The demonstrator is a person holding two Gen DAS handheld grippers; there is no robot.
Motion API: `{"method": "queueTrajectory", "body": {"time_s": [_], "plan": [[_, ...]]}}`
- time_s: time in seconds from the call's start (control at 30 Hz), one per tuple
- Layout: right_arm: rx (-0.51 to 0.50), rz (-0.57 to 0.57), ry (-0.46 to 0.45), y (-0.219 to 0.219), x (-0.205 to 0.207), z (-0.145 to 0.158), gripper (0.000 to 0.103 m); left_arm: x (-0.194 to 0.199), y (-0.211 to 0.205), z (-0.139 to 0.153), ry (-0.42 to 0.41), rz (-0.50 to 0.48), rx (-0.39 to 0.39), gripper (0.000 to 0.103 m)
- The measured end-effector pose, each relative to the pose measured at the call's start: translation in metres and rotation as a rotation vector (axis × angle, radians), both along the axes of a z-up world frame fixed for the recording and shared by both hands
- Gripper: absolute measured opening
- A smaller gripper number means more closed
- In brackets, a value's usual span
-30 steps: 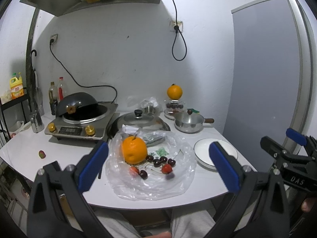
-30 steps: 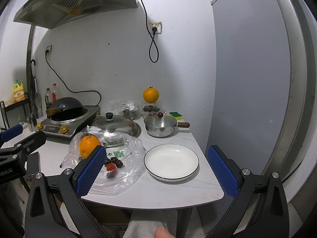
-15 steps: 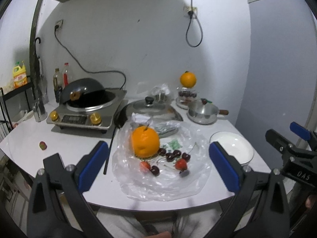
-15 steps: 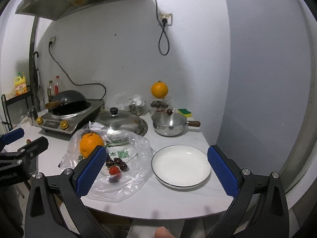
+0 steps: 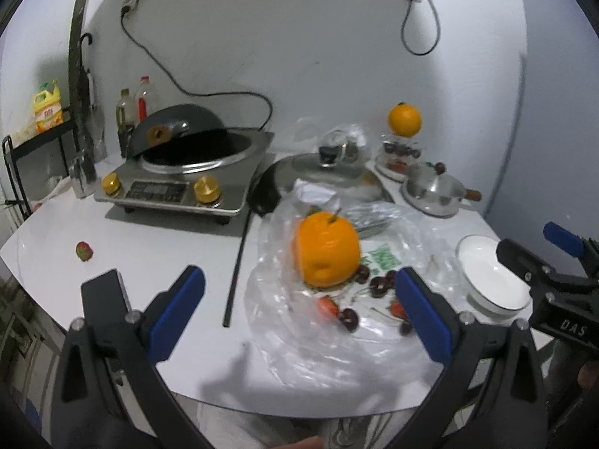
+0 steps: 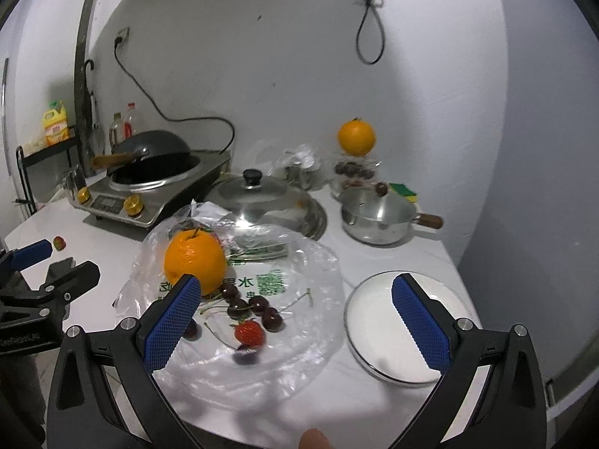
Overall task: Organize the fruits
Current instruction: 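Reach the right gripper into the plastic bag toward the large orange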
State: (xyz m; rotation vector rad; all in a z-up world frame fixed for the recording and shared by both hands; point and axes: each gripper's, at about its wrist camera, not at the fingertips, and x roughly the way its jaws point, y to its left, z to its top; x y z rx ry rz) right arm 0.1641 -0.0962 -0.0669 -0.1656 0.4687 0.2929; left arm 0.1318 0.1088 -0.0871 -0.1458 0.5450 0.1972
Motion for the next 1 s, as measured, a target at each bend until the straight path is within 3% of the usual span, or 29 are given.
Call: {"method": "queueTrajectory", "body": {"time_s": [0.43, 1.0], "plan": [[-0.027, 0.097, 0.097, 0.06, 0.06, -0.034, 0.103, 0.036, 0.051, -0.031, 0.071, 0.066, -0.017, 0.102], [-0.038, 0.182, 0.171, 0.117, 0.102, -0.061, 0.103, 0.057, 0.091, -0.055, 0.118, 0.119, -0.03, 0.102]]}}
